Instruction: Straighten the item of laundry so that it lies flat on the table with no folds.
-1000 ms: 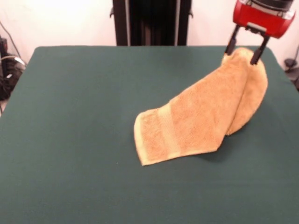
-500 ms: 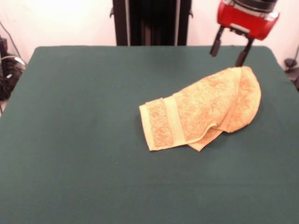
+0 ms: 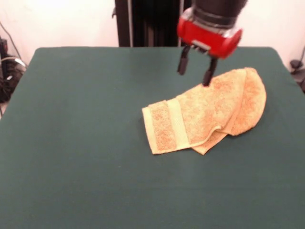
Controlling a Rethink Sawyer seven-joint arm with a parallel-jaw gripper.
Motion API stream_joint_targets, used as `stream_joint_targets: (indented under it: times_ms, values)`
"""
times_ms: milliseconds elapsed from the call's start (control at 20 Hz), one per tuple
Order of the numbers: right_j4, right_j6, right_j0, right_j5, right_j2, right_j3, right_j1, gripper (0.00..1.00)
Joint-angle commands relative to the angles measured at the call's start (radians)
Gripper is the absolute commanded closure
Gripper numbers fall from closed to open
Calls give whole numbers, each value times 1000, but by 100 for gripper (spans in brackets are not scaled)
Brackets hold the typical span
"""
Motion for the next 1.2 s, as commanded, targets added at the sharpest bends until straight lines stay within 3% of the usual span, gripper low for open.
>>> stream_joint_targets:
  times_ms: [50, 400, 800, 1200]
  values:
    - [-61, -61, -56, 19, 158, -148, 173, 0]
    - [-123, -52, -76, 19, 133, -341, 326, 0]
    - [-139, -32, -82, 83, 131, -432, 389, 0]
    - [-145, -15, -72, 55, 131, -464, 444, 0]
